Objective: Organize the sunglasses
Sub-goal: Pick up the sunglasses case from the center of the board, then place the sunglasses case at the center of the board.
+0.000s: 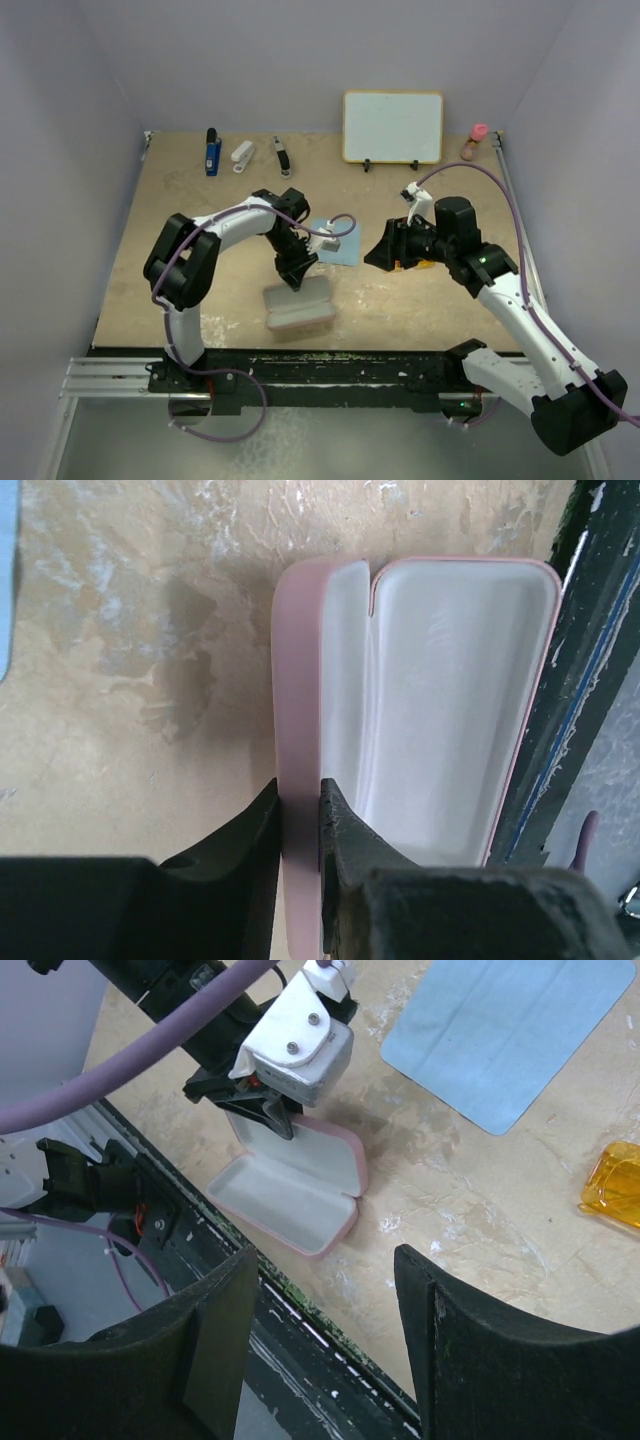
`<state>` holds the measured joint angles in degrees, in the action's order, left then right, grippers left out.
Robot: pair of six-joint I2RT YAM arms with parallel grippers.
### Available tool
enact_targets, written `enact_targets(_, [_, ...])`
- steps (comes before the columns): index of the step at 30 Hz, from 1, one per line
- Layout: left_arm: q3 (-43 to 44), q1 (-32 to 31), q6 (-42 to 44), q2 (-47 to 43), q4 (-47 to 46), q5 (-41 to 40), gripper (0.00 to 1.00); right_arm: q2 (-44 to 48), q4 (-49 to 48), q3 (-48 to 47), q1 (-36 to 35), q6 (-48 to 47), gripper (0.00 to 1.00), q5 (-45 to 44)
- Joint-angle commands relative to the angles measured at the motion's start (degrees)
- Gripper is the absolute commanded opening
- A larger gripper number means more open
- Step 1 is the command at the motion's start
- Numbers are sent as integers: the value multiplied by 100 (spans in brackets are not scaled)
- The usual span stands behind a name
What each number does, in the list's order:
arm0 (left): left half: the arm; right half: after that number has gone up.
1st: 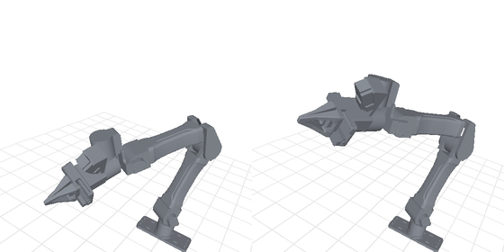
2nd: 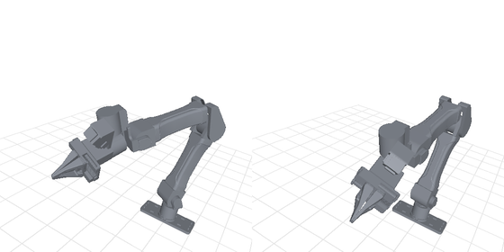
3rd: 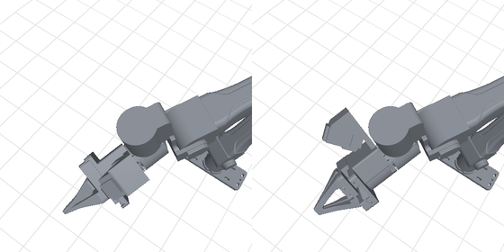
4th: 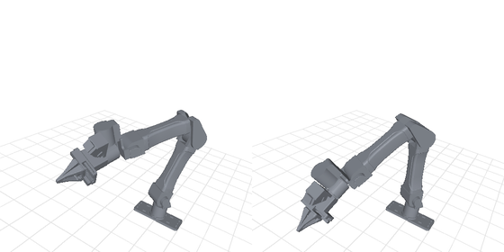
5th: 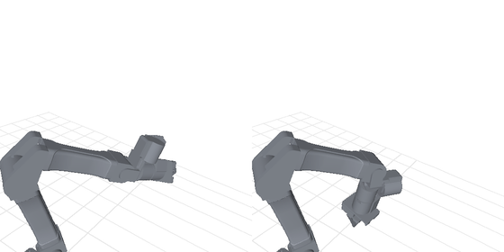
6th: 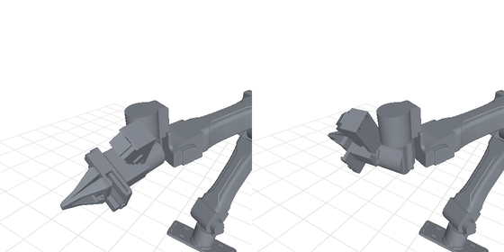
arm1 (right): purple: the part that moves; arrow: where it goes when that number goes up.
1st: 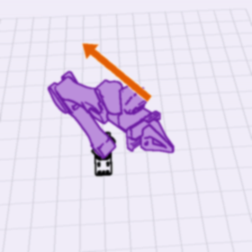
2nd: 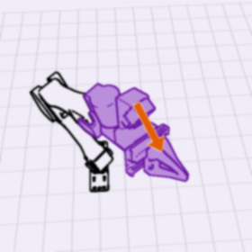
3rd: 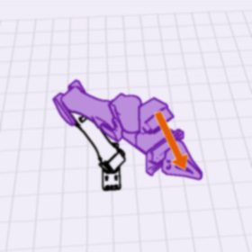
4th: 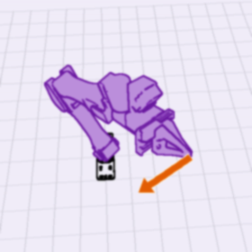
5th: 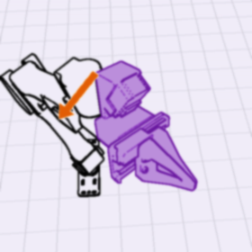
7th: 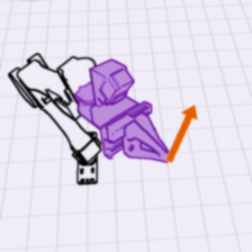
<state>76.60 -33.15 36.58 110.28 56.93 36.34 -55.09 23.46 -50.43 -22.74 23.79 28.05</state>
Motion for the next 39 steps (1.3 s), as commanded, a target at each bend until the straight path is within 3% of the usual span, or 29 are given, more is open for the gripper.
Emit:
enact_targets(1, [185,-22,-254,-749,201,-230,18,114,-118,2,34,-103,61,113])
enact_targets(9, [454,-25,-362,-2059,409,-1477,10,164,-175,88,33,-40,60,97])
enact_targets(15, [370,-20,98,-2655,-340,-4305,5,153,-334,205,33,34,61,-5])
enact_targets(19, [-93,37,873,-2827,-1086,-5164,4,-46,-529,185,33,73,60,-108])
enact_targets(24, [-536,336,1569,-2781,-2125,-5536,4,-628,-537,-146,33,-93,60,-278])
enact_targets(31, [-1700,960,2500,-2704,-4300,-5808,4,-1532,-541,-593,33,-375,55,-557])
enact_targets(35, [-1914,1427,2529,-2654,-4692,-5463,4,-1714,-748,-660,33,-373,56,-583])
enact_targets(39, [-2304,1462,2493,-2657,-4949,-5404,4,-1821,-886,-674,37,-337,57,-544])
